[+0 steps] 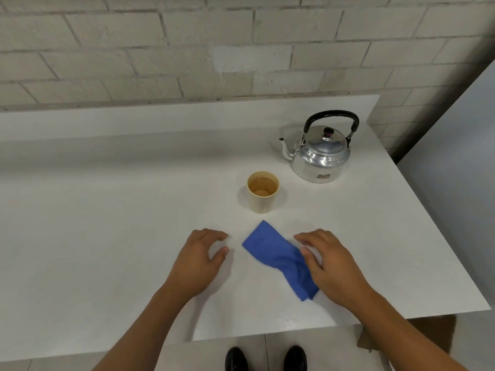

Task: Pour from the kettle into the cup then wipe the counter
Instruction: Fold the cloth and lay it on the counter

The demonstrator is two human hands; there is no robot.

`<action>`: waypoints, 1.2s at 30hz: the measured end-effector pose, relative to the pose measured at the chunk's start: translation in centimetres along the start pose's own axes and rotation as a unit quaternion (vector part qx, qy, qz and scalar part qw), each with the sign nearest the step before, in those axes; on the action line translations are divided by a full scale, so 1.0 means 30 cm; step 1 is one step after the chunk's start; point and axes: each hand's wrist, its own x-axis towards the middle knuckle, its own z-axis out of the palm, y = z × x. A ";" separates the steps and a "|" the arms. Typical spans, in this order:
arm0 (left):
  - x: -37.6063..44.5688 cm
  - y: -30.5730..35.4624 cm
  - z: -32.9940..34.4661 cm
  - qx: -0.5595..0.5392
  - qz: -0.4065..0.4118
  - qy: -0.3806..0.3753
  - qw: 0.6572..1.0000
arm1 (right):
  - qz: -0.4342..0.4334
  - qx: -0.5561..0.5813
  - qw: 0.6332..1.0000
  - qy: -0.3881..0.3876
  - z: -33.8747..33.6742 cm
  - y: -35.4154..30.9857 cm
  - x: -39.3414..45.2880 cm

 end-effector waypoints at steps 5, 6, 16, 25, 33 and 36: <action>0.090 0.150 0.060 -0.063 -0.016 -0.024 0.998 | 0.179 0.018 0.984 0.014 -0.013 0.026 -0.080; 0.105 0.174 0.073 -0.058 -0.015 -0.031 0.998 | 0.185 0.017 0.982 0.012 -0.013 0.024 -0.089; 0.138 0.283 0.171 0.060 -0.045 -0.054 0.996 | 0.230 0.012 0.972 -0.039 -0.004 -0.018 -0.105; 0.084 0.252 0.132 -0.106 -0.117 -0.015 0.987 | 0.256 0.105 0.961 0.007 -0.021 -0.036 -0.065; 0.036 0.080 -0.073 -0.191 -0.214 0.085 0.954 | 0.248 0.279 0.928 0.010 0.046 -0.185 0.091; 0.022 -0.011 -0.168 -0.197 -0.235 0.115 0.945 | 0.243 0.299 0.922 -0.028 0.109 -0.259 0.173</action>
